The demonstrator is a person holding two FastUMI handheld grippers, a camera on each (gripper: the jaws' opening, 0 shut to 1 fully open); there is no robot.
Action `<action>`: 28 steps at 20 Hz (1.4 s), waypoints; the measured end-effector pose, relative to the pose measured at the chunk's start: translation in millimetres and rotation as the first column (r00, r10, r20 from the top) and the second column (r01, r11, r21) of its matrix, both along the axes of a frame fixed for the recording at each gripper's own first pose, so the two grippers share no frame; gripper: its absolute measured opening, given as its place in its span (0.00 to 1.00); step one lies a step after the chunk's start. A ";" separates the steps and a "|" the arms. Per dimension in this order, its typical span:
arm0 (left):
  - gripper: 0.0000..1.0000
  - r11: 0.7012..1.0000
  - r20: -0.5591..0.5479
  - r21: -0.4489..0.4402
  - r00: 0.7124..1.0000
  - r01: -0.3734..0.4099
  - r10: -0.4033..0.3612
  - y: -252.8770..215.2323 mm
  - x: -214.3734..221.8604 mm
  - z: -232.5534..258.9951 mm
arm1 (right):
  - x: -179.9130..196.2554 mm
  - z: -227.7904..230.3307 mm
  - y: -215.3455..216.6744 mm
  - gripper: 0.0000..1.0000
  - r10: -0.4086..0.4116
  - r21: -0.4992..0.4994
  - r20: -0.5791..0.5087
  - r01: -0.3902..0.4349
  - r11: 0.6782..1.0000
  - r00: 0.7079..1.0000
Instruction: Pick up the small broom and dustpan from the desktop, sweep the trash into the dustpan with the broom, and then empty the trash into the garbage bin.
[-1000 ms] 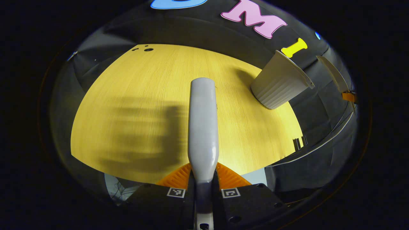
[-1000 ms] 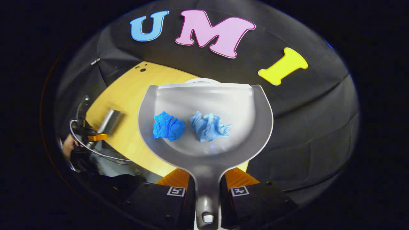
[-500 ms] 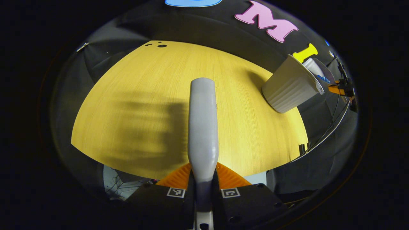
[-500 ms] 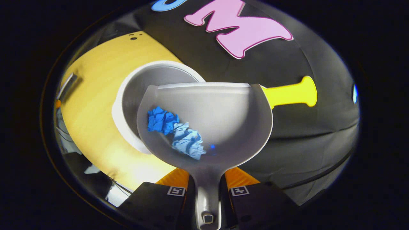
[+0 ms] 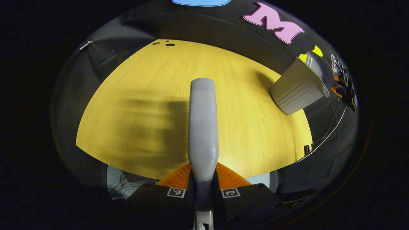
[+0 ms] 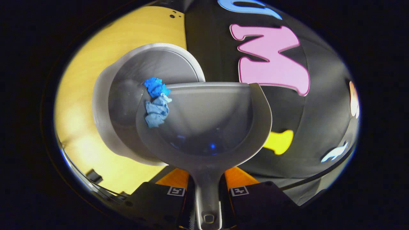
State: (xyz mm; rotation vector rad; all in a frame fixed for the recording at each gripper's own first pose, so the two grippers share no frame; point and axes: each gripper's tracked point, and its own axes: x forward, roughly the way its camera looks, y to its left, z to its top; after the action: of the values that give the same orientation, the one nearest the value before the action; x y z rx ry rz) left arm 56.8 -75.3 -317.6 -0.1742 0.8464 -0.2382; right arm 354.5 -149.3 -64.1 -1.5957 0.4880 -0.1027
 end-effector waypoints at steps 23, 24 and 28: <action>0.27 0.995 0.065 0.071 0.995 0.072 -0.076 -2.4 -0.7 10.7 | -113.4 15.6 -4.0 0.36 -0.437 0.875 -0.038 0.241 0.419 0.899; 0.27 0.994 0.068 0.072 0.994 0.077 -0.081 -1.2 -1.3 10.4 | -124.6 14.5 4.8 0.36 -0.444 0.900 -0.061 0.242 0.362 0.894; 0.27 0.989 0.065 0.101 0.991 0.112 -0.119 4.7 -3.4 4.5 | -169.0 18.0 68.1 0.36 -0.386 0.952 -0.128 0.222 0.211 0.914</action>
State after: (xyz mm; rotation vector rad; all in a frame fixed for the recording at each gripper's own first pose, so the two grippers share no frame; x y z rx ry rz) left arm 53.3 -70.6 -313.1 -0.0259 0.7961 -0.3094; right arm 185.5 -81.2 -46.2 -0.2096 0.5858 -0.1758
